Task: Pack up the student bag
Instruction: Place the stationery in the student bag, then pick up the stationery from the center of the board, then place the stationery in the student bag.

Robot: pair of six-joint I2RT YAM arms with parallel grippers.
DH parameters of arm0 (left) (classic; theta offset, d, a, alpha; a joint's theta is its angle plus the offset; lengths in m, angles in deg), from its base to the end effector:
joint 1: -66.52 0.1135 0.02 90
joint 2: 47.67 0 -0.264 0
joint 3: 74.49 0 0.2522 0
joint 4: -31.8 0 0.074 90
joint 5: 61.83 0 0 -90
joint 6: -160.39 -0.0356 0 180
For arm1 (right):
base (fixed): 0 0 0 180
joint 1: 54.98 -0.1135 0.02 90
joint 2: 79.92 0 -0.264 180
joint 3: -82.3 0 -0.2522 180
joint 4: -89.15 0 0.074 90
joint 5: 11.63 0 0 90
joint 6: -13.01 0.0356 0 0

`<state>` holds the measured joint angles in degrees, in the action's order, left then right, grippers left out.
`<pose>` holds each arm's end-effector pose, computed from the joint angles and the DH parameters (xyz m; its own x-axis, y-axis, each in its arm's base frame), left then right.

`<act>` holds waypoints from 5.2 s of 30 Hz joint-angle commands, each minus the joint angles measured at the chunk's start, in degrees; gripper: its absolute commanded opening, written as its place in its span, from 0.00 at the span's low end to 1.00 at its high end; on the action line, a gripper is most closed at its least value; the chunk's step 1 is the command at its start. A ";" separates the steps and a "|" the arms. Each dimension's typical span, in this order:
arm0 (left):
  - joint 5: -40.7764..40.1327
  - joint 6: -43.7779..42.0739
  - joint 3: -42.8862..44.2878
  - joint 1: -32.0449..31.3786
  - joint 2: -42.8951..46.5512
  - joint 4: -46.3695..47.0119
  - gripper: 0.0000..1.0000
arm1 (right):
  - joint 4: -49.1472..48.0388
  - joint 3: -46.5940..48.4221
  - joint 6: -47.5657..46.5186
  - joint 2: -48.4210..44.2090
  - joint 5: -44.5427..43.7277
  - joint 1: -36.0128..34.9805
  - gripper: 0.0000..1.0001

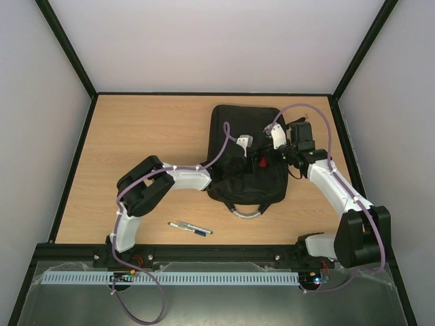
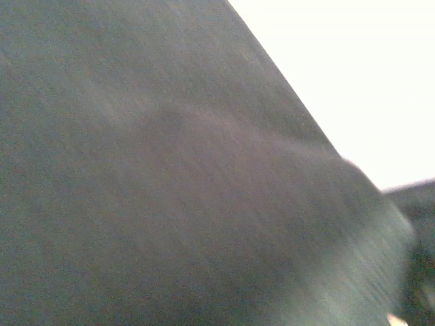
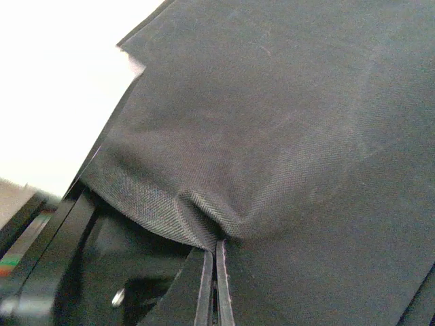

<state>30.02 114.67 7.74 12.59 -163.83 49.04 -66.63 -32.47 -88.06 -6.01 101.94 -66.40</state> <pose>0.2644 -0.3649 0.1782 -0.6978 -0.2272 -0.6793 0.4734 0.5655 -0.6754 0.2772 0.0705 0.2712 -0.4245 -0.2653 -0.8657 -0.6033 0.7958 0.0519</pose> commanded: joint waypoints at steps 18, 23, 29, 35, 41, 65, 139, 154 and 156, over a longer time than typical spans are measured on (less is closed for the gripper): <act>4.69 -2.78 1.43 -0.26 8.30 -11.29 0.26 | -0.51 -0.23 1.78 -1.38 1.13 1.68 0.01; 1.00 -2.83 -3.96 -2.85 16.98 -22.64 0.44 | -0.35 -0.09 1.79 -0.44 1.11 2.58 0.01; -4.60 1.55 -13.78 -5.35 29.24 -38.91 0.47 | -0.52 -0.22 1.84 -0.52 2.05 2.72 0.01; -7.67 10.00 -23.08 -5.30 41.27 -54.15 0.51 | -0.44 -0.01 1.59 0.27 2.97 2.72 0.01; -0.51 14.89 -25.73 -4.63 45.96 -61.76 0.54 | -0.18 0.01 1.40 0.35 3.45 2.72 0.01; 7.11 18.07 -31.84 -1.94 38.79 -64.24 0.58 | 0.53 0.24 0.79 0.56 3.90 2.76 0.01; -7.21 -4.97 -13.74 4.55 39.33 -76.83 0.06 | 1.14 0.21 -0.31 -0.18 5.86 3.63 0.01; 17.39 -0.13 -4.80 4.68 26.26 -41.62 0.06 | -1.33 -1.89 0.55 -3.77 6.39 3.73 0.01; 17.38 -0.06 -1.24 4.70 22.77 -40.63 0.06 | -1.76 -2.25 0.29 -4.29 6.84 3.83 0.01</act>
<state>44.33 112.55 0.55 17.04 -136.12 0.49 -66.67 -34.05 -88.24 -7.30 105.24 -62.86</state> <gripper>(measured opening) 0.090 0.013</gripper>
